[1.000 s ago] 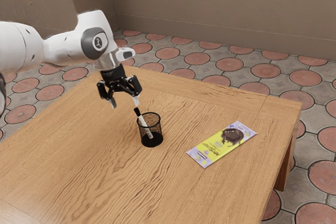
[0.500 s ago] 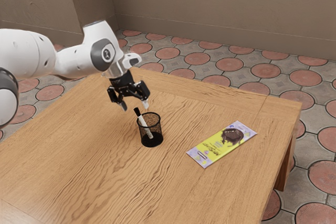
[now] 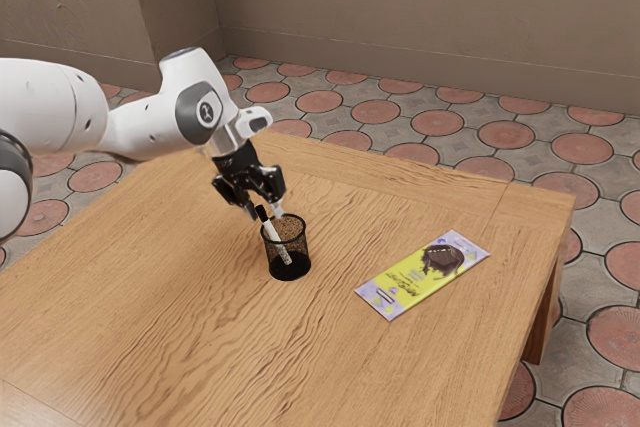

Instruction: Take the marker out of the pen holder and place it to the left of the pen holder.

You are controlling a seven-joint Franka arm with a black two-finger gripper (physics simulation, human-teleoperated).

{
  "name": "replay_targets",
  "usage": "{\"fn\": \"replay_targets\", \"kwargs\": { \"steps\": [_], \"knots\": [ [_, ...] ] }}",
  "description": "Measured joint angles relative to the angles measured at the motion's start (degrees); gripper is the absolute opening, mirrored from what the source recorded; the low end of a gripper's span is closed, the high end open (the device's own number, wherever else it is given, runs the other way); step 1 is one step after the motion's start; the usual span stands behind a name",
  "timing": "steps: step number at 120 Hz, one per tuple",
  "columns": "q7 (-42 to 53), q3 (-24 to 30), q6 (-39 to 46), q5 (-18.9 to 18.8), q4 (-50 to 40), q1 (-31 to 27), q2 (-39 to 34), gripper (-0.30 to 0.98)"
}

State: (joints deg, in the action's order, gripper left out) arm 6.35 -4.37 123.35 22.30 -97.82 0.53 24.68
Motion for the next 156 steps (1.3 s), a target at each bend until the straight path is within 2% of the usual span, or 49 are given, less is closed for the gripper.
{"fn": "replay_targets", "kwargs": {
  "steps": [11, 22, 43, 53, 65, 85, 98, 109, 126, 149, 156],
  "knots": [
    [0.25, 0.05, -0.43, 0.03, 0.12, 0.0, -0.02, 0.14],
    [0.45, 0.06, -0.84, 0.04, 0.35, 0.0, 0.0, 0.04],
    [0.69, 0.0, -3.38, -0.5, 3.26, 0.07, -0.17, -0.04],
    [1.01, -0.09, -5.9, -1.19, 4.16, 0.09, -2.57, -0.06],
    [1.33, -1.1, -12.34, -5.24, 7.71, 0.1, -5.19, -0.07],
    [1.67, -2.96, -27.81, -15.08, 14.96, -0.02, -6.99, -0.09],
    [1.12, -4.12, -37.3, -20.31, 16.06, -0.07, -4.37, -0.09],
    [0.23, -4.47, -44.3, -22.76, 16.45, -0.11, -0.81, -0.1],
    [-0.83, -4.91, -51.93, -24.68, 23.32, -0.09, 8.03, -0.1],
    [-1.79, -5.07, -58.05, -25.74, 27.16, -0.44, 13.17, -0.09],
    [-2.04, -5.06, -59.01, -25.68, 27.38, -0.43, 14.07, 0.01]
  ]
}}
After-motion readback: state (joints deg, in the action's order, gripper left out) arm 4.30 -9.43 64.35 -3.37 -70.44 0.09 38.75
